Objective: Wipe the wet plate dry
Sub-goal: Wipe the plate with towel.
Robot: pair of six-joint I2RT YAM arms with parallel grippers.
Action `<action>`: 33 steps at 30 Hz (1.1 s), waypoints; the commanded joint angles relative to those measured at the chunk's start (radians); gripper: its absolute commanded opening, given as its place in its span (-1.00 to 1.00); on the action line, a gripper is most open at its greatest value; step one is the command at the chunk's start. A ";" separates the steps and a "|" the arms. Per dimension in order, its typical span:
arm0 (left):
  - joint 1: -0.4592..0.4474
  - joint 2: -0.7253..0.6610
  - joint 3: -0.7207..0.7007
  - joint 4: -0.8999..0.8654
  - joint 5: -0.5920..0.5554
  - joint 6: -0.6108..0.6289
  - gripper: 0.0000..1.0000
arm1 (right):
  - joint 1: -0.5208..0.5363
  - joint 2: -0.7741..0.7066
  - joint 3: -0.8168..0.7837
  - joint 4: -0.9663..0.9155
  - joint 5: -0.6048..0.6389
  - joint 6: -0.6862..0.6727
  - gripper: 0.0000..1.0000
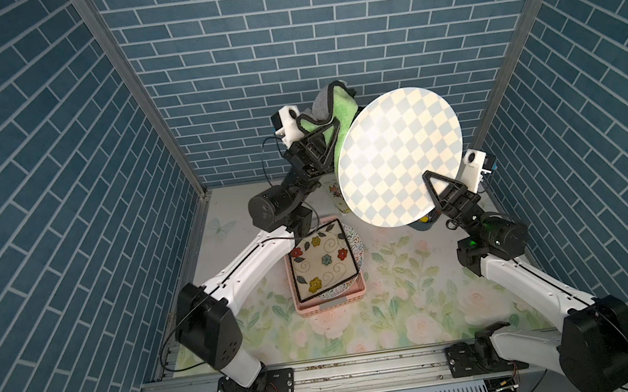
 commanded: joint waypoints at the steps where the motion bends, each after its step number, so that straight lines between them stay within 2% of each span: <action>1: -0.011 -0.225 0.002 -0.674 0.087 0.635 -1.00 | -0.017 -0.020 -0.013 -0.309 0.110 -0.112 -1.00; 2: -0.035 -0.256 0.034 -0.949 -0.026 0.857 -1.00 | -0.015 -0.030 -0.005 -0.366 0.116 -0.140 -1.00; 3: -0.056 -0.267 0.057 -1.110 -0.141 1.004 -1.00 | -0.013 -0.035 0.003 -0.405 0.123 -0.170 -1.00; 4: -0.061 -0.269 0.061 -1.210 -0.216 1.079 -1.00 | -0.005 -0.040 0.011 -0.446 0.135 -0.198 -1.00; 10: -0.107 -0.222 0.001 -1.374 -0.382 1.188 -1.00 | 0.061 -0.002 0.040 -0.437 0.171 -0.218 -1.00; 13: -0.121 -0.186 -0.019 -1.411 -0.467 1.197 -1.00 | 0.084 0.011 0.052 -0.420 0.184 -0.219 -1.00; 15: -0.127 -0.163 -0.034 -1.411 -0.478 1.194 -1.00 | 0.091 0.015 0.060 -0.414 0.193 -0.219 -1.00; 20: -0.151 -0.073 -0.051 -1.372 -0.418 1.154 -1.00 | 0.099 0.012 0.085 -0.417 0.199 -0.219 -1.00; 25: -0.218 0.062 -0.037 -1.272 -0.282 1.075 -1.00 | 0.142 0.013 0.111 -0.417 0.194 -0.224 -1.00; 28: -0.249 0.063 -0.035 -1.215 -0.299 1.044 -1.00 | 0.130 -0.013 0.103 -0.421 0.203 -0.222 -1.00; 30: -0.215 0.022 -0.044 -1.240 -0.385 1.024 -1.00 | 0.100 -0.046 0.091 -0.442 0.204 -0.215 -1.00; 33: -0.088 -0.068 -0.112 -1.241 -0.442 0.939 -1.00 | 0.057 -0.089 0.068 -0.440 0.197 -0.206 -1.00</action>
